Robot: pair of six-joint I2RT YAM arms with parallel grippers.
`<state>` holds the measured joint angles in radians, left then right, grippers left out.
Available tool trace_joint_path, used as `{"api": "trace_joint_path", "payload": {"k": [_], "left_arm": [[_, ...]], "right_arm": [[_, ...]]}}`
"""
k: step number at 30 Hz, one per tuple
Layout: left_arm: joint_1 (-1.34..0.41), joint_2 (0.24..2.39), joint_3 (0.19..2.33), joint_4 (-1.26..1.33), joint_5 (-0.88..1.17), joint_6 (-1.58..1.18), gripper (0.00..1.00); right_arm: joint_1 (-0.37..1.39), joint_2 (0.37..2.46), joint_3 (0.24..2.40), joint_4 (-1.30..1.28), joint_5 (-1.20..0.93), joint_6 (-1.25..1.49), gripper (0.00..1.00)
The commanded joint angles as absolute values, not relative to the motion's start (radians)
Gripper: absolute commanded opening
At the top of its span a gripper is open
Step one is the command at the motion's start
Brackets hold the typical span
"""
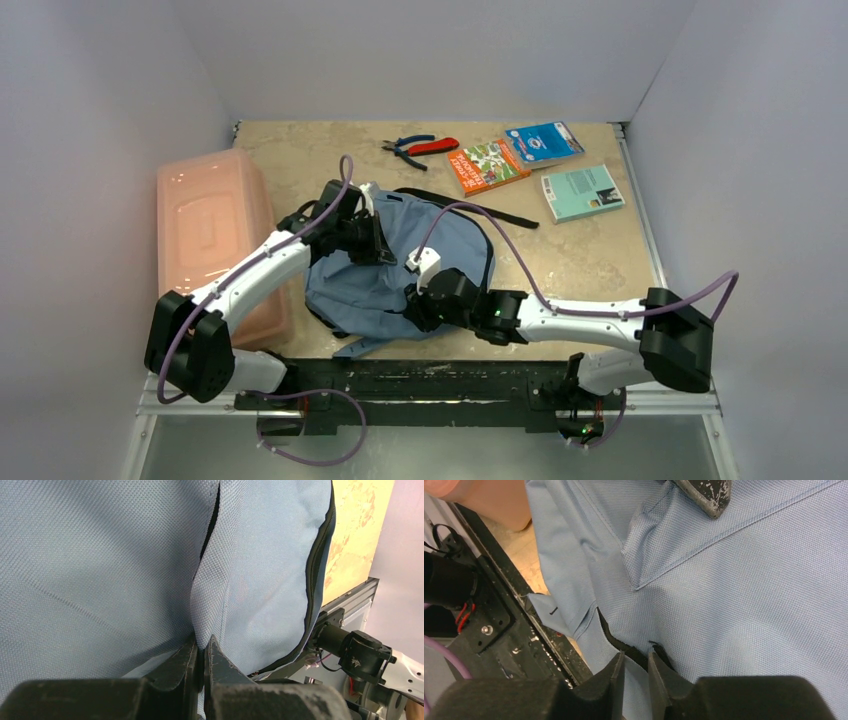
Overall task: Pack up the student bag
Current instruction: Adjust the student bag at the center of the board.
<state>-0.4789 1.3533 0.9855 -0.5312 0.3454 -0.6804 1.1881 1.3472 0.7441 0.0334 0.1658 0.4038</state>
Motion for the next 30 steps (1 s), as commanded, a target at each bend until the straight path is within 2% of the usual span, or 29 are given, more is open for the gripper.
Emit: {"api": "trace_joint_path", "payload": {"k": [1, 2, 3, 8, 13, 15, 20, 26, 30], "left_arm": [[-0.472, 1.310, 0.988, -0.467, 0.386, -0.696, 0.00], [-0.472, 1.311, 0.984, -0.466, 0.384, -0.694, 0.00], [-0.472, 1.312, 0.979, -0.464, 0.384, -0.691, 0.00], [-0.472, 1.327, 0.956, -0.475, 0.396, -0.648, 0.01], [-0.472, 1.233, 0.873, -0.497, 0.369, -0.646, 0.53], [-0.472, 1.171, 0.844, -0.535, 0.361, -0.655, 0.63], [-0.475, 1.030, 0.745, -0.577, 0.459, -0.799, 0.65], [-0.497, 1.002, 0.509, -0.344, 0.635, -1.269, 0.63], [-0.520, 0.996, 0.491, -0.337, 0.614, -1.432, 0.70]], "right_arm": [[1.189, 1.292, 0.751, 0.070, 0.205, 0.417, 0.20], [1.189, 1.283, 0.743, 0.091, 0.203, 0.426, 0.14], [1.189, 1.273, 0.732, 0.111, 0.198, 0.437, 0.02], [1.189, 1.243, 0.681, 0.195, 0.165, 0.471, 0.00], [1.190, 1.233, 0.640, 0.209, 0.130, 0.500, 0.00], [1.189, 1.228, 0.636, 0.165, 0.145, 0.499, 0.00], [1.189, 1.176, 0.594, 0.078, 0.138, 0.507, 0.00], [1.189, 1.162, 0.475, 0.205, 0.075, 0.499, 0.00], [1.190, 1.213, 0.429, 0.305, 0.039, 0.511, 0.00]]}}
